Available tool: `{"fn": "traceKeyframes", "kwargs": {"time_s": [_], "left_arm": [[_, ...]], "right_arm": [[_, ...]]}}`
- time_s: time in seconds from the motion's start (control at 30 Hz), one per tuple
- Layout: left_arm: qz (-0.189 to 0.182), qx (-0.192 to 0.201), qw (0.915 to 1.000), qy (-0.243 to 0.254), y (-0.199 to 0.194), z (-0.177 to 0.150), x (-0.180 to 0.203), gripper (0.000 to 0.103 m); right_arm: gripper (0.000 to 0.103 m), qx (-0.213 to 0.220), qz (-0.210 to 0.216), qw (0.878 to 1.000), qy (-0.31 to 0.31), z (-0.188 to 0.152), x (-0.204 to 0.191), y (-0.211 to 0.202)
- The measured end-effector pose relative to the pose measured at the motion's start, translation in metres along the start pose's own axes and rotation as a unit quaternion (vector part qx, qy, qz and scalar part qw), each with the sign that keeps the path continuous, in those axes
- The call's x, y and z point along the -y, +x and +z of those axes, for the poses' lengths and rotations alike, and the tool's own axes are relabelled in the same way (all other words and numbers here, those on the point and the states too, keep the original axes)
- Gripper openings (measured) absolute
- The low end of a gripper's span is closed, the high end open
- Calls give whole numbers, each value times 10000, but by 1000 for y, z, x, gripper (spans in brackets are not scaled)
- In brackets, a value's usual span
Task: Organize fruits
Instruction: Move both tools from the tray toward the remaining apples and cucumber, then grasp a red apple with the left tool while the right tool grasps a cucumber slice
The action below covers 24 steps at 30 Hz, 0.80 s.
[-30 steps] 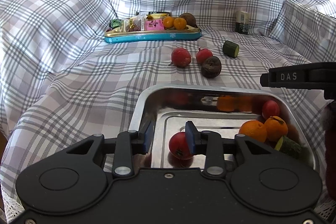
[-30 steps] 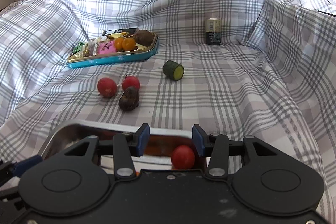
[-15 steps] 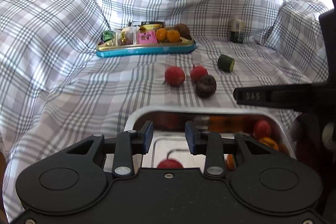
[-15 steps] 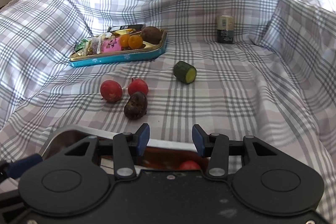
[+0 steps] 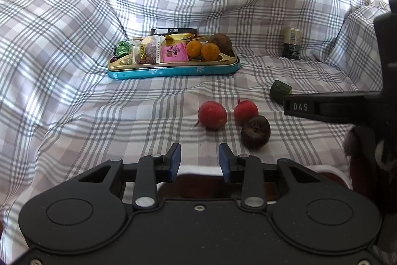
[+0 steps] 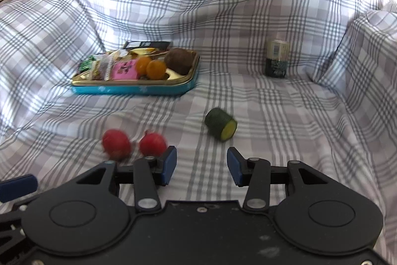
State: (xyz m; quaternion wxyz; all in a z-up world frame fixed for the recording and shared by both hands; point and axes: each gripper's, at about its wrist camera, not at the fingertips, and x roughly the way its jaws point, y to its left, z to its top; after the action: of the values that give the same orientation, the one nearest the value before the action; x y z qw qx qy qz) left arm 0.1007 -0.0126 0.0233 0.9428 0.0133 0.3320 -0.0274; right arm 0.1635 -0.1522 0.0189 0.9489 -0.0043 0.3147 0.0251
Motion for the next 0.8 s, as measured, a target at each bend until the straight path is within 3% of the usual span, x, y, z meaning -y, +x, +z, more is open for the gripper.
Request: {"fn": "traceKeyframes", "kwargs": {"time_s": [0.4,0.8], "left_arm": [[-27,-256,9993,278,45,26,9,44],[-152,-444,9986,229,72,38,12,48]], "right_arm": [[47,-138,-203,9997,3,25,12,55],[49,-413,107,9982,414,27,30,92]]}}
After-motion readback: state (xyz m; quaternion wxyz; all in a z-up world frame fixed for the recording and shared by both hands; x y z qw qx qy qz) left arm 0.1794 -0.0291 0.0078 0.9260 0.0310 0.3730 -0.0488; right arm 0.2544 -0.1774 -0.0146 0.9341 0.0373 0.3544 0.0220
